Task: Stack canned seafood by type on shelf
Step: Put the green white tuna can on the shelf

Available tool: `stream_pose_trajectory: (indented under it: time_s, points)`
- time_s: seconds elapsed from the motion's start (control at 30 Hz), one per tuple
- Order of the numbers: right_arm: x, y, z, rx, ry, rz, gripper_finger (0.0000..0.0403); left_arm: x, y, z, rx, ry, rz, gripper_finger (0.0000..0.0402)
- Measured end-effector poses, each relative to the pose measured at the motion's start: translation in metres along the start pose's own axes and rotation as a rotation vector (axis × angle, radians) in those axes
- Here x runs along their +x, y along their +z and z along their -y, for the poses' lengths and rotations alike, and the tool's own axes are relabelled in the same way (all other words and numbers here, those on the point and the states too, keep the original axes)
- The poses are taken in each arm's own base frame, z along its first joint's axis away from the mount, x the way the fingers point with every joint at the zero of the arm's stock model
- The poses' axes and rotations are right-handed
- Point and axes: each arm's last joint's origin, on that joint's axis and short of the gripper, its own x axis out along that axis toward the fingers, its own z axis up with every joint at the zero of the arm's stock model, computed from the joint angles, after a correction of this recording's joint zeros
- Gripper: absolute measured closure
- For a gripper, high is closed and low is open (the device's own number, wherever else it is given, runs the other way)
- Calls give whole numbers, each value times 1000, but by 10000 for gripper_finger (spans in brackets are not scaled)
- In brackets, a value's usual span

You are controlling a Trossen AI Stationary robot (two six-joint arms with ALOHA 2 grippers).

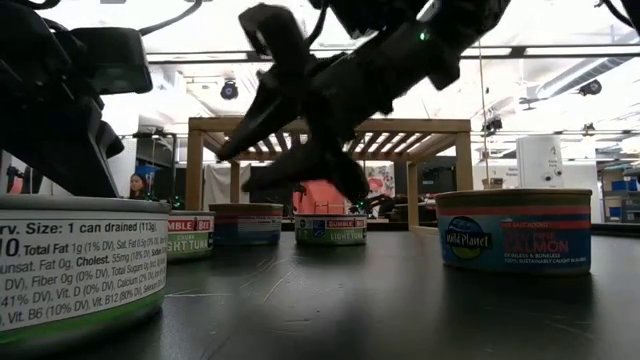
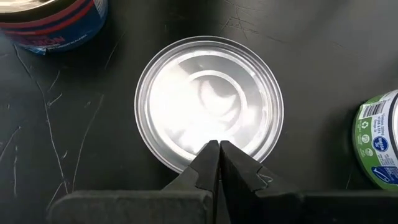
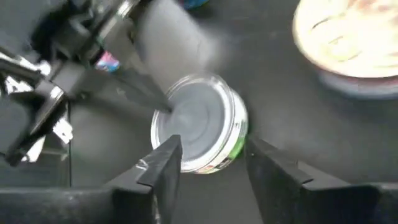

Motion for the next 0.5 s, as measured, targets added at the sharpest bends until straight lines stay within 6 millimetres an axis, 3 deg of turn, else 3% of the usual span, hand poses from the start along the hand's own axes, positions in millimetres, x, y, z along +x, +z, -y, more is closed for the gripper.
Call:
stream_pose_trajectory:
  time_s: [0.17,0.5]
  points:
    - [15,-6,3,4,11,-56,208,1,-6,4,-20,4,15,401]
    - [20,1,1,-6,34,-58,188,-2,-18,12,-61,16,68,401]
